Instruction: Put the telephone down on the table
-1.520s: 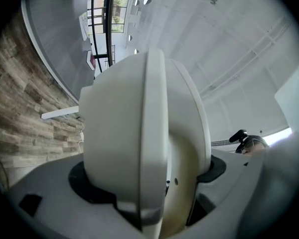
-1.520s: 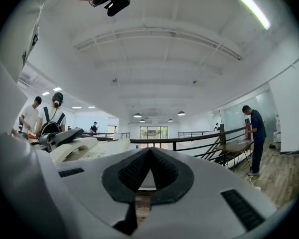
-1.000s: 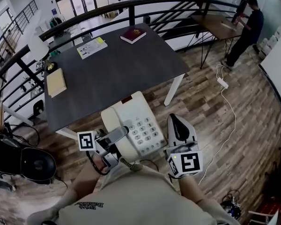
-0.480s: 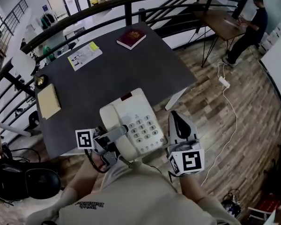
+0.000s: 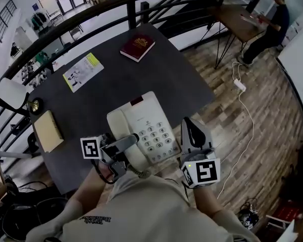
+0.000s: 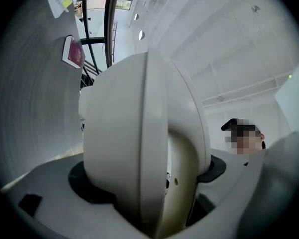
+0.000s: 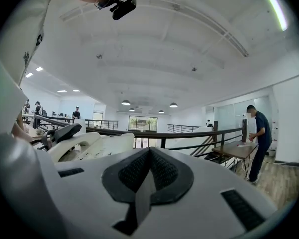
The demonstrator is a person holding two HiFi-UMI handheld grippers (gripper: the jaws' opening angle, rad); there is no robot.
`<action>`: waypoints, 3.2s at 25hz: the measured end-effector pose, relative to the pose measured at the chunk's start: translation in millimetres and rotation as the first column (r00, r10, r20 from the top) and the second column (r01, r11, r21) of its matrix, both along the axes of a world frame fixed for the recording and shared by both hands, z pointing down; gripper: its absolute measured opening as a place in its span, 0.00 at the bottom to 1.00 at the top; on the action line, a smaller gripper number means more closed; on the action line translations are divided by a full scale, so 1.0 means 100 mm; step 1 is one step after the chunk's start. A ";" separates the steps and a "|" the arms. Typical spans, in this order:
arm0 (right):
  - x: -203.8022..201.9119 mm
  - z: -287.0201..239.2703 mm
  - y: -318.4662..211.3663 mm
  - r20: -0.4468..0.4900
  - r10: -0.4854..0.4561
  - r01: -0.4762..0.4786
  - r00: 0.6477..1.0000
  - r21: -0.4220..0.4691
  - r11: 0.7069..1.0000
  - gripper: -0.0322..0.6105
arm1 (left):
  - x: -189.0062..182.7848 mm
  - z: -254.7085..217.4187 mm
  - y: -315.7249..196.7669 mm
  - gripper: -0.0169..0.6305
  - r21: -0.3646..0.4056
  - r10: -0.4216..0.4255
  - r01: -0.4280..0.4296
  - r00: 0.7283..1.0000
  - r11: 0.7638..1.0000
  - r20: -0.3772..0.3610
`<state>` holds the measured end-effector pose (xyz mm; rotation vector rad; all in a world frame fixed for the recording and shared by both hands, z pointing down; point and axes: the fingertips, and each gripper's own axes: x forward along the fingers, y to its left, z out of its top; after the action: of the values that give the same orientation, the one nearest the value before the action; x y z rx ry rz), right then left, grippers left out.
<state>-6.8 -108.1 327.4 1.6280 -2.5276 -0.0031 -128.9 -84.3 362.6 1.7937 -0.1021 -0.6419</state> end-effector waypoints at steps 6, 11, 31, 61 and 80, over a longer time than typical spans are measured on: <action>-0.08 -0.09 -0.64 0.008 0.035 -0.034 0.999 -0.030 0.999 0.05 | -0.11 -0.14 -0.66 0.73 0.002 0.038 -0.038 0.999 0.999 -0.007; -0.05 0.03 -0.77 -0.029 0.066 -0.067 0.997 -0.043 0.997 0.05 | -0.13 -0.08 -0.77 0.73 0.002 0.026 -0.026 1.000 1.000 -0.015; 0.11 0.09 -1.32 -0.019 -0.009 0.008 1.000 -0.068 0.998 0.05 | 0.00 0.11 -1.31 0.73 -0.069 -0.084 0.089 0.994 0.994 0.072; 0.91 0.92 -3.48 -0.116 0.099 -0.097 0.988 0.024 0.995 0.05 | 1.05 1.24 -3.77 0.73 -0.084 -0.104 0.121 0.977 0.989 0.186; 1.02 2.36 -3.79 -0.119 0.036 -0.061 0.992 -0.213 0.975 0.05 | 1.53 2.73 -4.31 0.73 -0.328 -0.063 0.170 0.948 0.929 0.312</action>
<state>95.5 -486.9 563.7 1.5569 -2.3120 0.1724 24.0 -514.8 635.6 1.5286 -0.5040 -0.4014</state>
